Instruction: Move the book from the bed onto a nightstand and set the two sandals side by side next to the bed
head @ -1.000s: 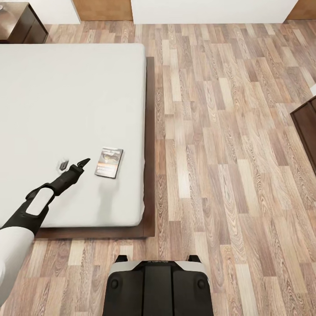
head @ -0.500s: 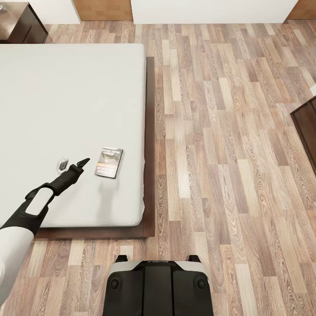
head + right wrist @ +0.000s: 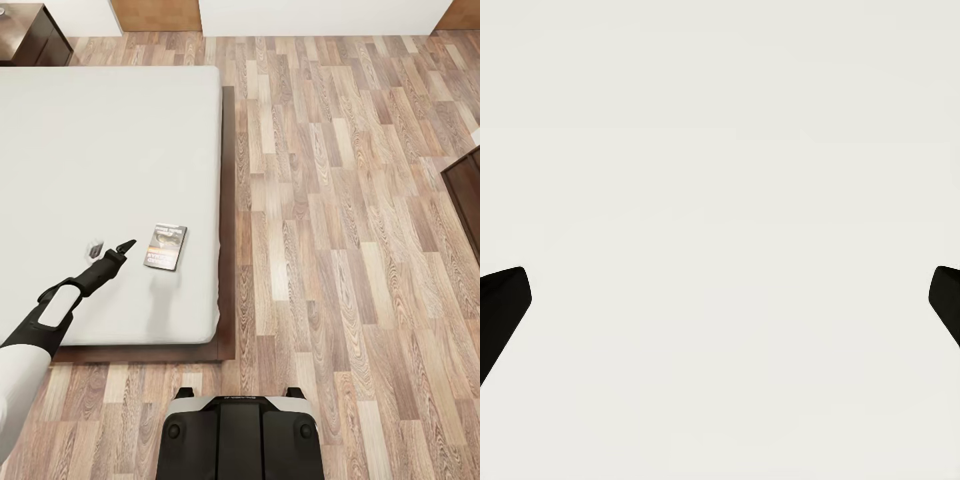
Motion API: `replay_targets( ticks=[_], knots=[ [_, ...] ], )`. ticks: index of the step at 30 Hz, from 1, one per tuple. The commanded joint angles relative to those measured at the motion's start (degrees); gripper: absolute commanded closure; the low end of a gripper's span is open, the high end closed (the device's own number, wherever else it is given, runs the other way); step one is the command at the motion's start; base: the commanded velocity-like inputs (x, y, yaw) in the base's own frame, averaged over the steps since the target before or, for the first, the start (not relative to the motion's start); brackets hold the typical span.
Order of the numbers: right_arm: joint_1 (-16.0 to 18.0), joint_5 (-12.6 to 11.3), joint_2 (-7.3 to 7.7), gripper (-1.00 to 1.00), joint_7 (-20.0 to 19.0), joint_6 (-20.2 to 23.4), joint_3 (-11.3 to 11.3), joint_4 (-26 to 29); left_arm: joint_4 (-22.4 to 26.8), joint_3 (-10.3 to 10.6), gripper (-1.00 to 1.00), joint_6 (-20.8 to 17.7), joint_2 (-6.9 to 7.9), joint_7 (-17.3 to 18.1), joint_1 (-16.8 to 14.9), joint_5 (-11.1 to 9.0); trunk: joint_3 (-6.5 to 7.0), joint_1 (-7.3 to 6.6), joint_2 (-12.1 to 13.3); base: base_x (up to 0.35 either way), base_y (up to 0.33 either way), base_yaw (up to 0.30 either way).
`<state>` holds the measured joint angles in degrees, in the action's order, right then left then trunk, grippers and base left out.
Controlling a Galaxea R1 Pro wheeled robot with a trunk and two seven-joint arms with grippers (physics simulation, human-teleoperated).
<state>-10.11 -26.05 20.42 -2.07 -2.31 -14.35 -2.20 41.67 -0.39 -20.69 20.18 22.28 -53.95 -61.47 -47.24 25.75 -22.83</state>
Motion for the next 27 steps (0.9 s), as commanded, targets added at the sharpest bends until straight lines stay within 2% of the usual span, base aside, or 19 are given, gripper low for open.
replay_targets(
  ticks=[1, 27],
  knots=[
    [0.0, -0.6, 0.0, -1.0, -0.2, -0.2, -0.5, -0.1, 0.0, 0.0, -1.0, -0.5, 0.01, 0.0, 0.0, -0.6, -0.05, 0.04, -0.1, 0.0, 0.0, 0.0],
    [0.0, -0.5, -0.18, -1.0, -0.2, -0.2, -0.6, -0.1, 0.6, 0.0, -1.0, -0.5, 0.13, 0.1, 0.1, -0.6, -1.97, 0.04, -0.1, 0.0, 0.0, 0.0]
  ],
)
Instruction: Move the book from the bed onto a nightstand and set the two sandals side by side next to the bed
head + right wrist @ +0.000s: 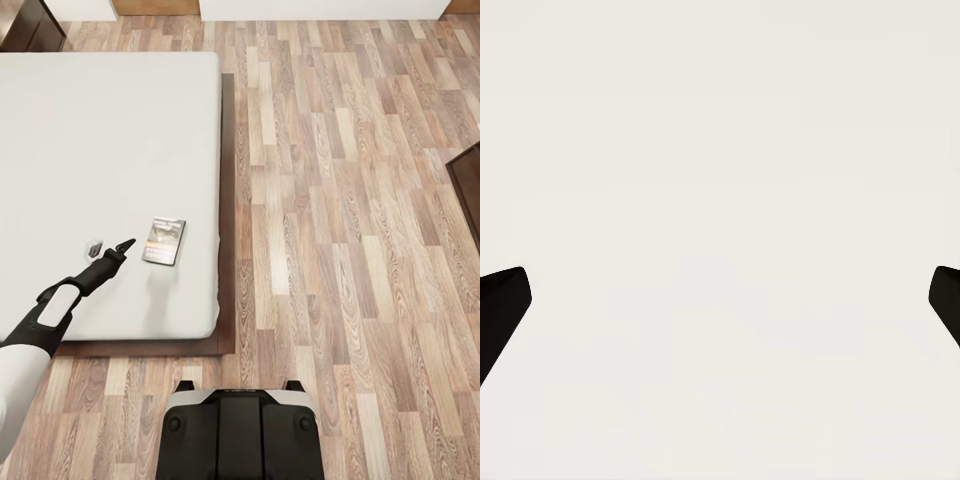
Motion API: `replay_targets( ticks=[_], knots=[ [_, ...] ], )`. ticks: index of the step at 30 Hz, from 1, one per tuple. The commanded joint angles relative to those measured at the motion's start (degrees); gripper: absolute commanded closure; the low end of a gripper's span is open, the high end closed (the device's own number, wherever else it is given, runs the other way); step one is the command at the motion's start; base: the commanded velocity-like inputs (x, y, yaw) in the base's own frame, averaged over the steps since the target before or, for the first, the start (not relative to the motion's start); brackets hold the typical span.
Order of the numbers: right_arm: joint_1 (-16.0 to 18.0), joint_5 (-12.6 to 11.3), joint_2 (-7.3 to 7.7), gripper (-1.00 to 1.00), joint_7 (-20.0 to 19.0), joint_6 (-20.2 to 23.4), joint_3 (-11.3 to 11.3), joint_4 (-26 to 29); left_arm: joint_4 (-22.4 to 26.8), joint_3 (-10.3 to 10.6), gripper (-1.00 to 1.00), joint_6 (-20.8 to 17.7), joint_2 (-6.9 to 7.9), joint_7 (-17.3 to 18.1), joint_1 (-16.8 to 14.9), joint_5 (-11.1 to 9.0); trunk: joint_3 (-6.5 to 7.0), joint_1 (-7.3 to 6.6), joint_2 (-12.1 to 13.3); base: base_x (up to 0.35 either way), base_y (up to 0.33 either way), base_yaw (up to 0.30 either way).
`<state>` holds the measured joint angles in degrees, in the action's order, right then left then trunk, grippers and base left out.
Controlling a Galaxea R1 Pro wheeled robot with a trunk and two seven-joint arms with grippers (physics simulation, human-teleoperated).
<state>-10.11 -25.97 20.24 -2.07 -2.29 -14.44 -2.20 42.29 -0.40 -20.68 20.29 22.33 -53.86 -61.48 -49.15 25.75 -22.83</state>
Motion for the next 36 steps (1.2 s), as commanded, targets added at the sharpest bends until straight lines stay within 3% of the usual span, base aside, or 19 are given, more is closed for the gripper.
replay_targets(
  ticks=[1, 16, 24, 36],
  knots=[
    [0.0, -0.6, 0.0, -1.0, -0.2, -0.2, -0.5, -0.1, 0.0, 0.0, -1.0, -0.5, 0.01, 0.0, 0.0, -0.6, -0.15, 0.03, -0.1, 0.0, 0.0, 0.0],
    [0.0, -0.4, -0.11, -1.0, -0.2, -0.2, -0.7, 0.0, 0.8, 0.0, -1.0, 0.1, -0.56, -1.3, -0.1, -0.5, -1.55, 0.03, -0.1, 0.0, 0.0, 0.0],
    [0.0, -0.3, -0.04, -1.0, -0.2, -0.2, -0.7, -0.1, 1.1, 0.0, -1.0, 0.5, -0.12, -4.6, -0.5, -0.5, -2.3, 0.03, -0.1, 0.0, 0.0, 0.0],
    [0.0, -0.2, -0.09, -1.0, -0.2, -0.2, -0.8, 0.0, 4.1, 0.0, -1.0, 1.1, 0.49, -5.8, -0.7, -0.5, -3.42, 0.03, -0.1, 0.0, 0.0, 0.0]
  ],
)
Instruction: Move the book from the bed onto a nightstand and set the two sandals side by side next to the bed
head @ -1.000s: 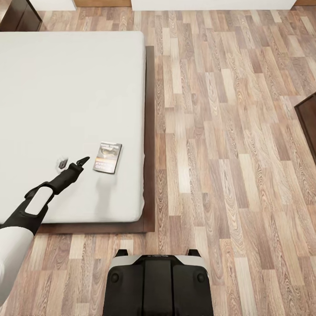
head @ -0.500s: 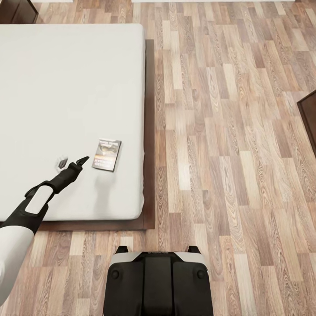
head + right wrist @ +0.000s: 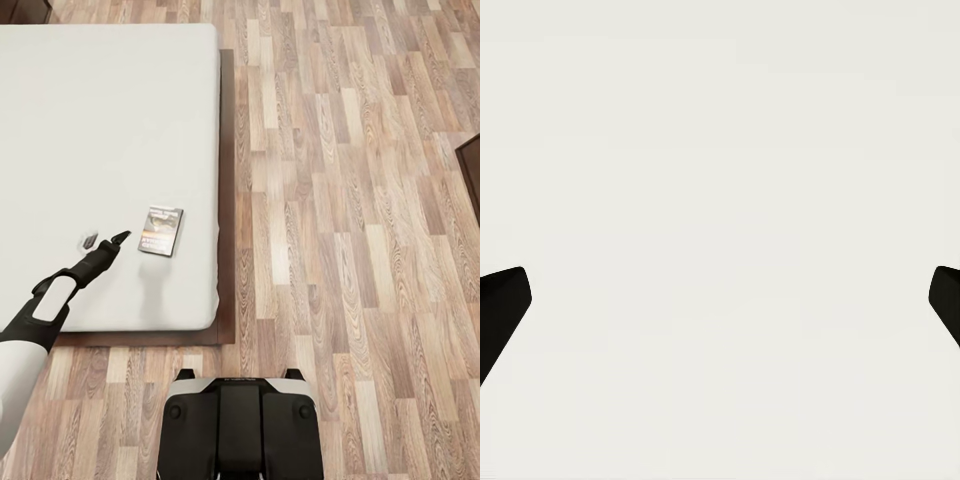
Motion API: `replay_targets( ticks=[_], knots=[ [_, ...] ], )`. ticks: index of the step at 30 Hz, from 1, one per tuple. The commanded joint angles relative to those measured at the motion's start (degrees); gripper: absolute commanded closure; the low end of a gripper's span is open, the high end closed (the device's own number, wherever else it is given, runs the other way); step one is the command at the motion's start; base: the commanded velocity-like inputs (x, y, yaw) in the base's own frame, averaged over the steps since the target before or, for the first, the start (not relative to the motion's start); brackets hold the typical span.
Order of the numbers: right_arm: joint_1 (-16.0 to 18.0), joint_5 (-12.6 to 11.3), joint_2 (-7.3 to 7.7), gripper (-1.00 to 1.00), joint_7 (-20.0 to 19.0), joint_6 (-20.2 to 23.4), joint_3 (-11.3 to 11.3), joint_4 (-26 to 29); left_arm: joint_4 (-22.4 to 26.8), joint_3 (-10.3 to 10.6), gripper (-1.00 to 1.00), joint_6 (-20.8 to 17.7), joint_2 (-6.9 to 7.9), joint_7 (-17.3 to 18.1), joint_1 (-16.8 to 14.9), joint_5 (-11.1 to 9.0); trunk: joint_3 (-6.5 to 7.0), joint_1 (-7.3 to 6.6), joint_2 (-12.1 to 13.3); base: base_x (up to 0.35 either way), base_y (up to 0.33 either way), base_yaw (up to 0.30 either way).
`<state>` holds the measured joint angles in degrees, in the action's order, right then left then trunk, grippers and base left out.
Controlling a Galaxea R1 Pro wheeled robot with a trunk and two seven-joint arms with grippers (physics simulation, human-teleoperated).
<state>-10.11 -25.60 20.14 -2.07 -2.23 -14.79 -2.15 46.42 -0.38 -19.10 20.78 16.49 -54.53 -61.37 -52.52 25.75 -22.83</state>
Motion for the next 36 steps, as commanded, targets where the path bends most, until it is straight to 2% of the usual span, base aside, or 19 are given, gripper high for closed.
replay_targets(
  ticks=[1, 9, 19, 36],
  knots=[
    [0.0, -0.6, 0.0, -1.0, -0.2, -0.2, -0.5, -0.1, 0.2, 0.0, -1.0, -0.4, 0.09, -0.1, 0.0, -0.6, -0.15, 0.03, -0.1, 0.0, 0.0, 0.0],
    [0.0, -0.5, -0.05, -1.0, -0.2, -0.2, -0.6, -0.1, 2.4, -0.1, -1.0, -0.3, 0.9, -1.0, -0.2, -0.6, -0.88, 0.03, -0.1, 0.0, 0.0, 0.0],
    [0.0, -0.5, -0.1, -1.0, -0.2, -0.2, -0.6, 0.0, 4.1, -0.1, -1.0, -0.2, 1.0, -2.9, -0.1, -0.6, -1.46, 0.03, -0.1, 0.0, 0.0, 0.0],
    [0.0, -0.5, -0.1, -1.0, -0.2, -0.2, -0.6, 0.0, 4.5, -0.1, -1.0, -0.2, 1.02, -3.5, -0.1, -0.6, -2.25, 0.03, -0.1, 0.006, 0.0, 0.0]
  ],
)
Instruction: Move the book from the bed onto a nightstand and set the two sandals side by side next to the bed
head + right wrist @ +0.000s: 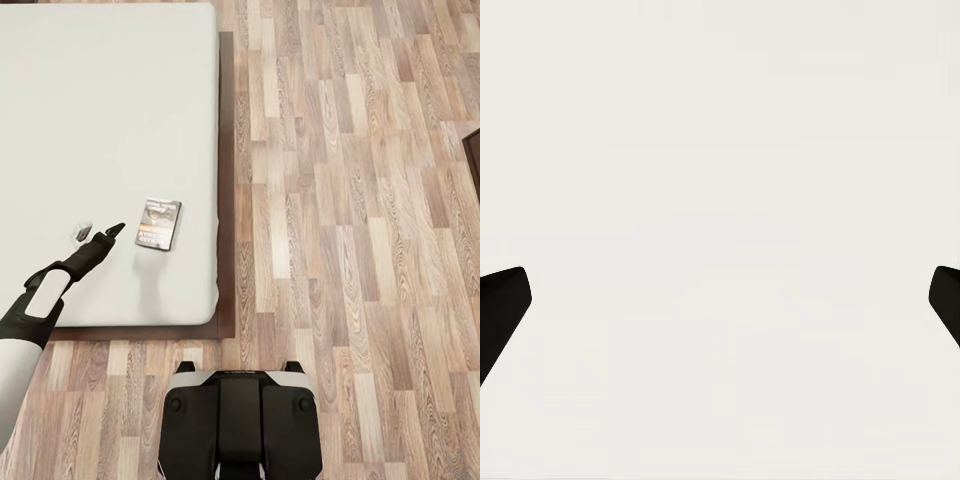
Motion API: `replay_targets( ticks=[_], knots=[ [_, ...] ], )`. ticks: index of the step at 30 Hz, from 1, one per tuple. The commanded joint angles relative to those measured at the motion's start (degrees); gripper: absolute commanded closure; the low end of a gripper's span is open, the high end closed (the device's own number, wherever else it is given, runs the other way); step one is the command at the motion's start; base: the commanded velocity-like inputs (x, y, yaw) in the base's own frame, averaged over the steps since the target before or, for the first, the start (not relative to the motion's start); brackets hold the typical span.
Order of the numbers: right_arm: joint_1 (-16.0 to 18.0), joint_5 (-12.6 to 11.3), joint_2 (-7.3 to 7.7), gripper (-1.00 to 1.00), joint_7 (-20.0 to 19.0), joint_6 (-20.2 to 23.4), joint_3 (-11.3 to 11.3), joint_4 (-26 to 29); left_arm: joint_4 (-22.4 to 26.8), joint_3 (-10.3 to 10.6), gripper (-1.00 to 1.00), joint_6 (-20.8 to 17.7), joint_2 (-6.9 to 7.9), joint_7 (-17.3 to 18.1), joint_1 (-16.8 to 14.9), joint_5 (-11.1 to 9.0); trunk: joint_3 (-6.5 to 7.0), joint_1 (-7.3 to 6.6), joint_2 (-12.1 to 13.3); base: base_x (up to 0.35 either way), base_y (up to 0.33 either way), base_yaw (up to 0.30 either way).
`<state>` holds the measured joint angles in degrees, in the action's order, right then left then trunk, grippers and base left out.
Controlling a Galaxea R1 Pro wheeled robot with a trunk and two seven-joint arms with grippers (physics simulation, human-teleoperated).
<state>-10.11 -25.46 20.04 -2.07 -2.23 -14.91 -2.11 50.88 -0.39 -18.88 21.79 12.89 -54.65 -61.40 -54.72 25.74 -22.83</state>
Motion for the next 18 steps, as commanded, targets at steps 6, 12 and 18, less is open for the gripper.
replay_targets(
  ticks=[6, 12, 18],
  knots=[
    [0.0, -0.6, 0.0, -1.0, -0.2, -0.2, -0.5, -0.1, 0.2, 0.0, -1.0, -0.4, 0.01, 0.0, 0.0, -0.6, -0.48, 0.04, -0.1, 0.087, 0.0, 0.0],
    [0.0, -0.6, 0.0, -1.0, -0.2, -0.2, -0.5, -0.1, 0.5, 0.0, -1.0, -0.4, 0.01, 0.0, 0.0, -0.6, -0.62, 0.04, -0.1, 0.133, 0.0, 0.0],
    [0.0, -0.6, -0.04, -1.0, -0.2, -0.2, -0.5, -0.1, 0.7, 0.0, -1.0, -0.4, 0.01, 0.0, 0.0, -0.5, -0.67, 0.04, -0.1, 0.112, 0.0, 0.0]
  ],
)
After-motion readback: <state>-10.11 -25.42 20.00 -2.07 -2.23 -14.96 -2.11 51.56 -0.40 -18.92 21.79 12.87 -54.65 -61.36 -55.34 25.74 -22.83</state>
